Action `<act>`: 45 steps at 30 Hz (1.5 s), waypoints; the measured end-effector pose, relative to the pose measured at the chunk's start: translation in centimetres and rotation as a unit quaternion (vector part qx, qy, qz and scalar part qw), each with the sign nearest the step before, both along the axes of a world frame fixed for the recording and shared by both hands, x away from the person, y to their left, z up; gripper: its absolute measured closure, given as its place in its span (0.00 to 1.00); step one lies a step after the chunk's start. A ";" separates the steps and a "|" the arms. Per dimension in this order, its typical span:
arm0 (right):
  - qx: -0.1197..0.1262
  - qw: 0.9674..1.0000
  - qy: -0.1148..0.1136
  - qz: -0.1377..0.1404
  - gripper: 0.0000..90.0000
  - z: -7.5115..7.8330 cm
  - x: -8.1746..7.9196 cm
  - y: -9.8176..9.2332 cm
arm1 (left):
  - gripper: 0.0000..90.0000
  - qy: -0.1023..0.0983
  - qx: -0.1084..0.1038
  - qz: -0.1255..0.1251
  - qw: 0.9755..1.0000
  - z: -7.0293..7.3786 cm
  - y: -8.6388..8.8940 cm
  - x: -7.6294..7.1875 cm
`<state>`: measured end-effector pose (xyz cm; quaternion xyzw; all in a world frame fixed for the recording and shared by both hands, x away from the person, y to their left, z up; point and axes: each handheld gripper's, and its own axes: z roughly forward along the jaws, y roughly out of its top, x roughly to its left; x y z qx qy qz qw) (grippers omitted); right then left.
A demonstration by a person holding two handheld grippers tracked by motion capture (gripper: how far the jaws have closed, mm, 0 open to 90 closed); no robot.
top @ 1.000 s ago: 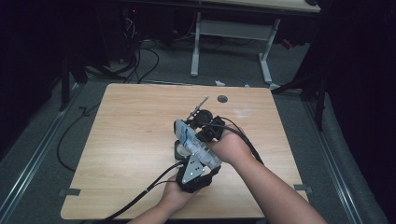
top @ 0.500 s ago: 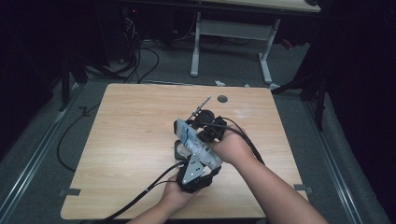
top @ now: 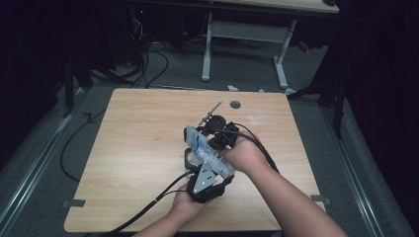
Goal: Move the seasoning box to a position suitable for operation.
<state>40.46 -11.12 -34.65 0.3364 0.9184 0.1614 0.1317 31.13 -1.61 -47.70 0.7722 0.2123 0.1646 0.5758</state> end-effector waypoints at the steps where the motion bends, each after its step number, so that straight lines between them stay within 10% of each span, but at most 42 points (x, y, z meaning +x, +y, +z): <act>1: 0.002 1.000 0.000 0.000 1.00 0.0 0.0 0.0 | 0.69 -0.001 0.000 0.000 1.000 0.0 0.0 0.0; 45: 0.000 1.000 -0.001 0.001 1.00 0.1 0.2 0.1 | 0.69 -0.003 -0.003 0.000 1.000 0.2 -0.1 0.1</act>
